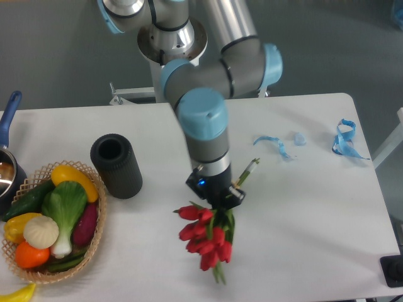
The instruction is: Place the flowers on the table
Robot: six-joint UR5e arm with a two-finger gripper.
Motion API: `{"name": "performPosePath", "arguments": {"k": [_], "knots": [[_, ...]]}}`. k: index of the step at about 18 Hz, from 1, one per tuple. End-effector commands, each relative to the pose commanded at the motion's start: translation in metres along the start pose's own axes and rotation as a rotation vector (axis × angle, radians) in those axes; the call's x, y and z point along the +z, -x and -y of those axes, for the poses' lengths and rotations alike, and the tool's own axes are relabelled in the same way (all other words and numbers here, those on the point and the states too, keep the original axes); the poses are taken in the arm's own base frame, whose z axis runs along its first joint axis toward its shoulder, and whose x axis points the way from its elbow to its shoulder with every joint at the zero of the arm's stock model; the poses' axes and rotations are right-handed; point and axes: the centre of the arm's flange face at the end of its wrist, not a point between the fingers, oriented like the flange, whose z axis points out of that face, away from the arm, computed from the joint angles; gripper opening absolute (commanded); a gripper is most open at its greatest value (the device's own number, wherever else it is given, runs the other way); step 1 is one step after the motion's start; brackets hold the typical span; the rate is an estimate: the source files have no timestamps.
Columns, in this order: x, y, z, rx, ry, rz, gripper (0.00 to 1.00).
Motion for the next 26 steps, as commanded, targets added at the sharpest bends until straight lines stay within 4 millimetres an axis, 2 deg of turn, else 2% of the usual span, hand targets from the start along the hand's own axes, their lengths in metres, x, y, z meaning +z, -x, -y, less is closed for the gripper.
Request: {"name": "performPosePath", "arguments": {"k": [4,7,9,10,11,12,13,17,18,19,20,23,26], "knots": [[0.007,0.005,0.006,0.002,-0.010,0.011,0.04],[0.026,0.007,0.007,0.000,-0.002,0.002,0.04],[0.029,0.008,0.008,-0.002,-0.003,0.001,0.05],[0.033,0.008,0.009,-0.003,-0.001,-0.001,0.16],[0.035,0.008,0.009,-0.003,-0.005,-0.001,0.35],[0.035,0.007,0.013,-0.004,-0.029,0.001,0.77],[0.036,0.008,0.014,-0.016,-0.050,0.008,1.00],[0.028,0.019,0.007,-0.042,-0.073,0.044,1.00],[0.012,0.038,-0.011,-0.077,-0.085,0.063,1.00],[-0.001,0.045,-0.023,-0.092,-0.098,0.072,1.00],[-0.005,0.047,-0.028,-0.096,-0.112,0.070,1.00],[-0.003,0.063,-0.045,-0.075,-0.111,0.070,1.00],[0.003,0.069,-0.058,-0.061,-0.096,0.064,1.00]]}}
